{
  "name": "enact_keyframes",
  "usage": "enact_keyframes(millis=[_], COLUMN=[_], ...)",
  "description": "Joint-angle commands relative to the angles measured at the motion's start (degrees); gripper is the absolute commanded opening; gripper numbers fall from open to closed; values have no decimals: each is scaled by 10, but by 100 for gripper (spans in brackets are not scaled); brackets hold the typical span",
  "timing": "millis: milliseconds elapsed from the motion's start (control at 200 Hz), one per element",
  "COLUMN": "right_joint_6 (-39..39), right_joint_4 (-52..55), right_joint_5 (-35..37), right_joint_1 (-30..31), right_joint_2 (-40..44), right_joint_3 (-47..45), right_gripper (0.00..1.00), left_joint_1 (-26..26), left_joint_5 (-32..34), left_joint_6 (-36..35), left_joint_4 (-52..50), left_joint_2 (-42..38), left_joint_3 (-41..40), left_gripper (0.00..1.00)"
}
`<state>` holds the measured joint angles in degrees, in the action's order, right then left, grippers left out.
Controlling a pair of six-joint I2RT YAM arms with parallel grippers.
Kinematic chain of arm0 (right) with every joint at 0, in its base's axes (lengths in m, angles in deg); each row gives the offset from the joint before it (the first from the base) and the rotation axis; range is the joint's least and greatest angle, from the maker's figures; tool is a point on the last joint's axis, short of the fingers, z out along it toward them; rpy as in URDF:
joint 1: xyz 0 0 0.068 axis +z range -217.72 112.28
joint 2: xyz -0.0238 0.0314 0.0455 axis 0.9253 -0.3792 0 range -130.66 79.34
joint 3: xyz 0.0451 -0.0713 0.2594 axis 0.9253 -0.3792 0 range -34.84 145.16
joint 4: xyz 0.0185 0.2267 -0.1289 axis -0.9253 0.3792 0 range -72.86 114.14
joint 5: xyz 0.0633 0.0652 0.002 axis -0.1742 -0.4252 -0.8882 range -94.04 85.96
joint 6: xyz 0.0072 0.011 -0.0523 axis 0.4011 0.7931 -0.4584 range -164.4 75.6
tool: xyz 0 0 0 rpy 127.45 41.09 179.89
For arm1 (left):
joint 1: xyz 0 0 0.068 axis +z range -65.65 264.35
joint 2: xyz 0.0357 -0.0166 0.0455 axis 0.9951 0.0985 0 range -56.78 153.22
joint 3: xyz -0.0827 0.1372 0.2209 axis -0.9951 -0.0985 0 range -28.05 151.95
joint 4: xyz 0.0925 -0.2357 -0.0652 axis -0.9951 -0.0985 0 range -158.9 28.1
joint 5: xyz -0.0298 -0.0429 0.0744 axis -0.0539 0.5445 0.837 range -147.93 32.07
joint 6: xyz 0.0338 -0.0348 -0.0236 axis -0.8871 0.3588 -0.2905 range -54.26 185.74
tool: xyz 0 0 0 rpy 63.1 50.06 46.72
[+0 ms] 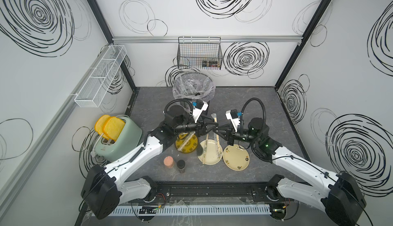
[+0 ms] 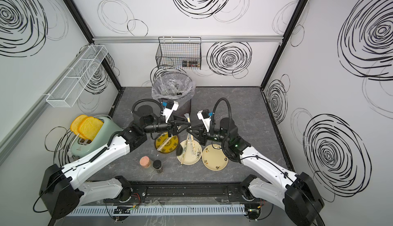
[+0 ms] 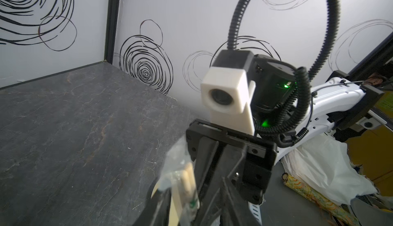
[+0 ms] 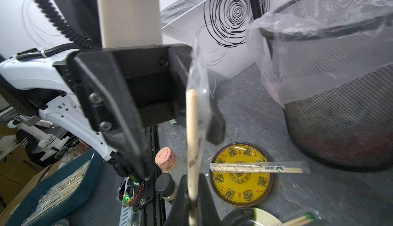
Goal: Remove the packaging of disposable chopsticks
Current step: Pick up the disposable chopsticks from the plate.
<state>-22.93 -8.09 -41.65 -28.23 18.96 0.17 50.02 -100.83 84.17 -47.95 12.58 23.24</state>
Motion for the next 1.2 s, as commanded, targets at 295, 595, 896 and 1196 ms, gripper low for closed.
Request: enact_keyframes(millis=[295, 595, 896, 1196], right_joint_6=[-11, 1, 23, 9], right_joint_4=[-24, -21, -53, -47], right_joint_5=[-6, -48, -108, -122], right_joint_1=[16, -3, -19, -15], right_joint_2=[-4, -21, -31, -68], right_joint_3=[34, 31, -20, 0], right_gripper=[0, 48, 58, 30], left_joint_1=[12, 30, 58, 55], left_joint_5=[-39, -28, -88, -109], left_joint_6=[23, 3, -1, -10], left_joint_4=[60, 39, 33, 17], left_joint_2=[-5, -35, -37, -29], left_joint_3=[13, 15, 48, 65], left_gripper=[7, 0, 0, 0])
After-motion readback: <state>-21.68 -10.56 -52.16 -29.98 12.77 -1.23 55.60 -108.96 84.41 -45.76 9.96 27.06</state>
